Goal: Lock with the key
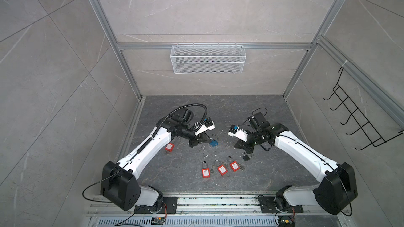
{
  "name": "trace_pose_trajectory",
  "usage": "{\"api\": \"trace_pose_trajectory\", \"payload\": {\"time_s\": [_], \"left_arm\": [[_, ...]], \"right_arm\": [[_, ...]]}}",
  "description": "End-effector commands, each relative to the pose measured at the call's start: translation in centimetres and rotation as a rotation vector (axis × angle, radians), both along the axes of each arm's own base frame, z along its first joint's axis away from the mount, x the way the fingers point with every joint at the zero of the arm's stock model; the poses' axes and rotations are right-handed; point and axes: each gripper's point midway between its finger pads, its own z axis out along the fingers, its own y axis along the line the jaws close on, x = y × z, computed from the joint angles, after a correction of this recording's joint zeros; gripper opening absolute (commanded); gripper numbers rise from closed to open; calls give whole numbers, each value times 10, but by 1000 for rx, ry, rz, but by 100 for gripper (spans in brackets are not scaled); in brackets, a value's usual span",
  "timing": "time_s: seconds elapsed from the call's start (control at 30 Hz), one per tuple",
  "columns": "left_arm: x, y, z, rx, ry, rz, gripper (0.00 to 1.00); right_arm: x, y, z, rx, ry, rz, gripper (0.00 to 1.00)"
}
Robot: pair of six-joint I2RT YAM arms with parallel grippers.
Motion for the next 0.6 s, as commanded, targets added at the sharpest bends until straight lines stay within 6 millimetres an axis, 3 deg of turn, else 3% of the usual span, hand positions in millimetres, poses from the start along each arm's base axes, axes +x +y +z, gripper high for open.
{"api": "trace_pose_trajectory", "payload": {"time_s": [0.0, 0.4, 0.57], "left_arm": [[-7, 17, -21, 141, 45, -38, 0], [18, 27, -86, 313, 159, -78, 0], [25, 30, -103, 362, 152, -80, 0]], "right_arm": [[10, -1, 4, 37, 13, -143, 0], [11, 9, -9, 132, 140, -289, 0], [9, 14, -18, 148, 191, -324, 0]]}}
